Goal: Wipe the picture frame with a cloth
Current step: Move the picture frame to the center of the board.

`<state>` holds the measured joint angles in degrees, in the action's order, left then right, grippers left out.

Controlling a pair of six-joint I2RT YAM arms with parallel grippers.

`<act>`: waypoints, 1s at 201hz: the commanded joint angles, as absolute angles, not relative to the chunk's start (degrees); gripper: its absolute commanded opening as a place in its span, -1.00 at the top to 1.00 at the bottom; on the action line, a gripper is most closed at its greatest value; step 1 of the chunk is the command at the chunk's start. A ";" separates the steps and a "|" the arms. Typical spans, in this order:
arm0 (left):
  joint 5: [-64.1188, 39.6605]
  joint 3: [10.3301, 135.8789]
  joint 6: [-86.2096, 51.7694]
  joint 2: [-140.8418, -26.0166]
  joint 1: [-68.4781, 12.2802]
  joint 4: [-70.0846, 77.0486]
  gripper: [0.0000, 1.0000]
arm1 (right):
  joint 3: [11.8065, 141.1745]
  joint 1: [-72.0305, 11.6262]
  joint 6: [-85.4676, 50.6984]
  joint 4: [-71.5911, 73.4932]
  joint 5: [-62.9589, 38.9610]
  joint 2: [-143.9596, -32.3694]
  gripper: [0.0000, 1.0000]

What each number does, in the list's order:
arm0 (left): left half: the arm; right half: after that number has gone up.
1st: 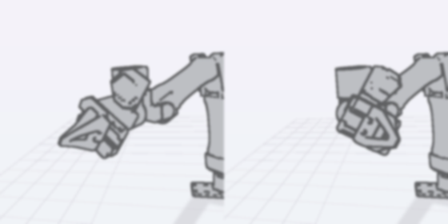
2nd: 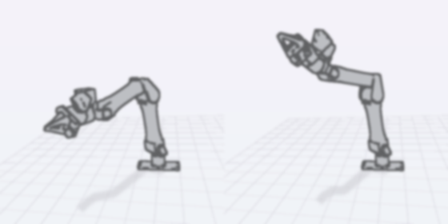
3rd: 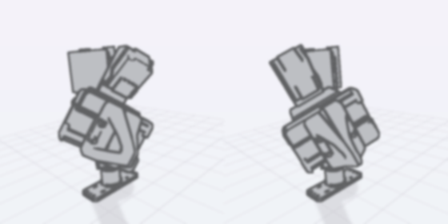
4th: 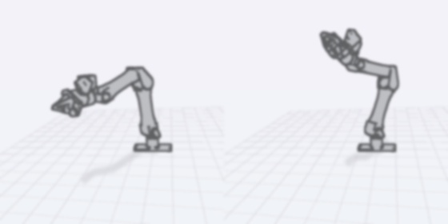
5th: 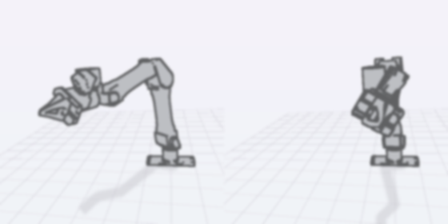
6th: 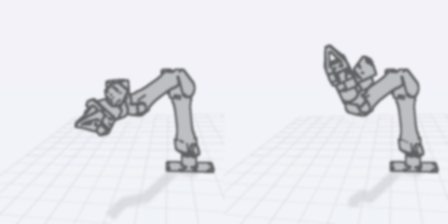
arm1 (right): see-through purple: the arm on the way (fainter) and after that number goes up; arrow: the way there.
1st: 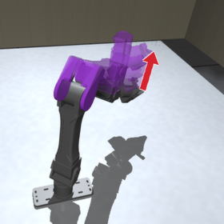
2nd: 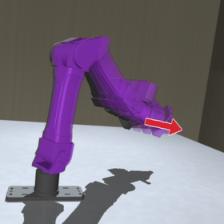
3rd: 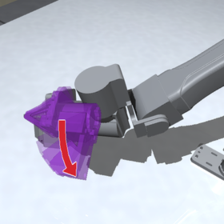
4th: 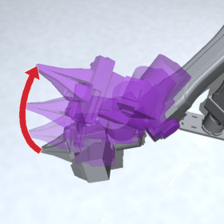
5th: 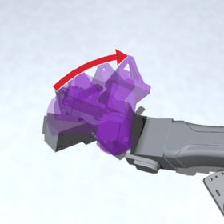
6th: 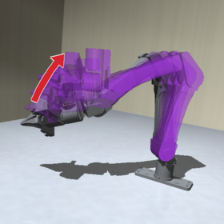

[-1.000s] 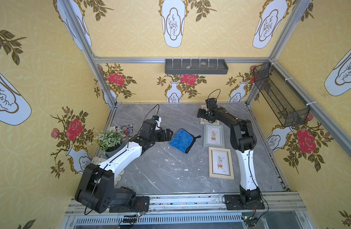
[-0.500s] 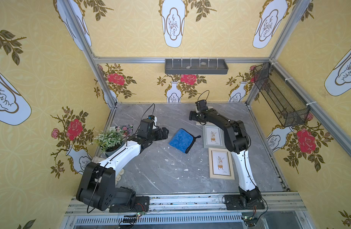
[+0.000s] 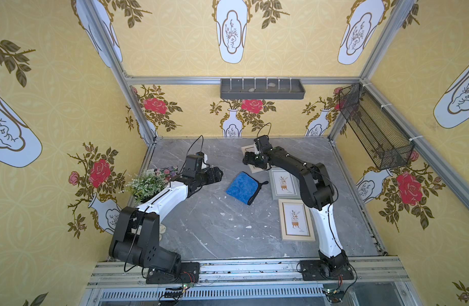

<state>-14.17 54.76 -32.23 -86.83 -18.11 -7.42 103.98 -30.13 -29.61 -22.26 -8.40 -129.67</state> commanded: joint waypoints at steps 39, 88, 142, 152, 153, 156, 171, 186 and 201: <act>-18.34 73.30 -33.31 -102.99 -23.27 -10.62 -0.67 | 99.27 -19.75 -28.23 -22.21 -7.30 -125.99 -0.80; -20.24 87.64 -34.53 -115.99 -24.63 -13.88 -0.63 | 101.57 -17.23 -26.65 -21.94 -10.00 -130.12 -0.80; -21.73 97.53 -34.11 -125.75 -24.69 -17.49 -0.50 | 106.26 -19.43 -25.69 -22.04 -13.59 -135.28 -0.75; -21.58 98.43 -33.67 -126.82 -24.69 -17.82 -0.47 | 106.90 -20.25 -25.58 -22.05 -14.01 -135.97 -0.74; -21.60 98.52 -33.62 -126.87 -24.70 -17.87 -0.47 | 106.97 -20.32 -25.53 -22.10 -14.04 -136.06 -0.74; -21.54 98.60 -33.58 -127.07 -24.70 -18.02 -0.47 | 107.23 -20.65 -25.45 -22.07 -14.18 -136.20 -0.73; -21.69 98.56 -33.57 -127.82 -23.99 -17.82 -0.45 | 108.25 -22.19 -25.13 -22.11 -14.41 -136.98 -0.73; -21.75 97.58 -33.88 -128.14 -22.89 -17.18 -0.42 | 109.30 -23.57 -24.91 -22.48 -14.36 -137.77 -0.73; -22.39 96.41 -33.99 -128.45 -21.50 -16.12 -0.38 | 109.96 -24.70 -24.94 -22.62 -14.33 -138.30 -0.72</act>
<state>-21.47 97.82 -34.35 -127.59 -23.29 -16.69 109.10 -23.27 -25.43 -20.40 -12.95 -137.05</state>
